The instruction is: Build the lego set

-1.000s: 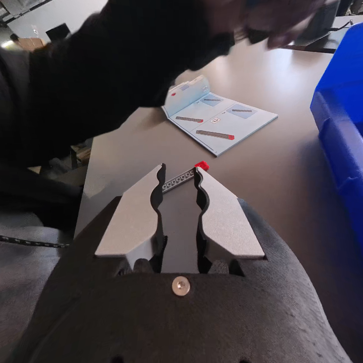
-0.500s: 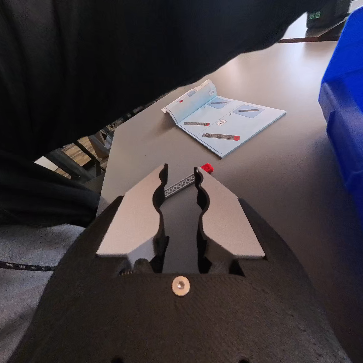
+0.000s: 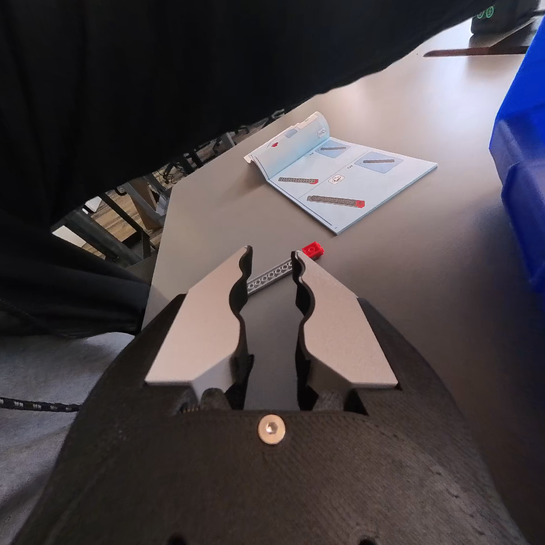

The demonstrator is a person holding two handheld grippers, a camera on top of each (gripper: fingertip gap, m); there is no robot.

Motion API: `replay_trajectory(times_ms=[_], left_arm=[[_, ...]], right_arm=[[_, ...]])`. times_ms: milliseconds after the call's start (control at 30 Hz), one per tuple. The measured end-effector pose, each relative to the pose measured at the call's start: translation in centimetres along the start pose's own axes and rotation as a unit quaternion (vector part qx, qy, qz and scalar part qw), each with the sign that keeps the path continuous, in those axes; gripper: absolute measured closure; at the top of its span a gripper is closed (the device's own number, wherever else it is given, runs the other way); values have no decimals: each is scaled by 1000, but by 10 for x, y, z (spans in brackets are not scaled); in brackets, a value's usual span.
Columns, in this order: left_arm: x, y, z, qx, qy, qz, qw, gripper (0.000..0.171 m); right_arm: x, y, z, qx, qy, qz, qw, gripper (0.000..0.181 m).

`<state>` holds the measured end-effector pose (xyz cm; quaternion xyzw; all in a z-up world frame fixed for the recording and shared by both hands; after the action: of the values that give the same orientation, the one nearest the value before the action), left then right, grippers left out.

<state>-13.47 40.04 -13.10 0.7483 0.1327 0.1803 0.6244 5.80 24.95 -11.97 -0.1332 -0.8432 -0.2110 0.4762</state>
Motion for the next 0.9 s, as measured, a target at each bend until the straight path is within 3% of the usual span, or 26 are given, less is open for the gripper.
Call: replay_trajectory(times_ms=[333,467,633,767,900], left_arm=[[0,-3,-2,-63,49,6,997,151],[-5,2,-5,-38,76,6,996,152],[-13,30,-10,30,141,76,987,153],[-20,68,-10,99,209,181,956,153],[-22,121,2,167,272,330,888,153]], right_arm=[[0,-1,0,6,-4,-3,1000,152],[0,0,1,8,-8,-1,1000,152],[0,0,1,8,-8,-1,1000,152],[0,-1,1,7,-6,-2,1000,152],[1,0,1,6,-5,1,1000,152]])
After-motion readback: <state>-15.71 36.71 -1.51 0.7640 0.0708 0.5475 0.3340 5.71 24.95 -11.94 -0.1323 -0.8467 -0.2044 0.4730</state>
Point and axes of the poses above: each gripper's, where its closed fingertips meet, y back along the fingers, x out of its top, z = x × y across the jaws, the point moved 7 cm from there along y, back along the fingers, and after that the axes turned 3 degrees about -y, right-handed, at the moved point
